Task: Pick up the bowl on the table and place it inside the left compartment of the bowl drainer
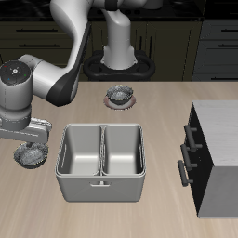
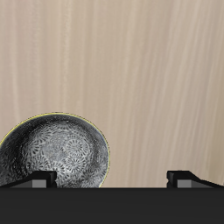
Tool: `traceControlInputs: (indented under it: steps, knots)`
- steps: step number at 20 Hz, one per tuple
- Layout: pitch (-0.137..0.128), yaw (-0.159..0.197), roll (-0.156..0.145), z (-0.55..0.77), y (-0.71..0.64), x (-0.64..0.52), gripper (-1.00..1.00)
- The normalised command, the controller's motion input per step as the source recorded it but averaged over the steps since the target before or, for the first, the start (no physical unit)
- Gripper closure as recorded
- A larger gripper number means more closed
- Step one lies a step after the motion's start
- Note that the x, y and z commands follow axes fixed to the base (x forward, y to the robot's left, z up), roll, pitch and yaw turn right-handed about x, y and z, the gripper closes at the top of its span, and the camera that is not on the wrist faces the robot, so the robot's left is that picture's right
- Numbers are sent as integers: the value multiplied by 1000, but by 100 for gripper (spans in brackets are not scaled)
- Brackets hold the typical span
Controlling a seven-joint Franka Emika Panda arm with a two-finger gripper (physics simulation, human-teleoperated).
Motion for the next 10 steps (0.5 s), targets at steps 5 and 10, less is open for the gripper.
traceControlInputs:
  steps: [5, 10]
  knots:
    - [46, -12, -2, -299, -28, -30, -100]
    - [47, -3, -4, -216, -23, -28, -100]
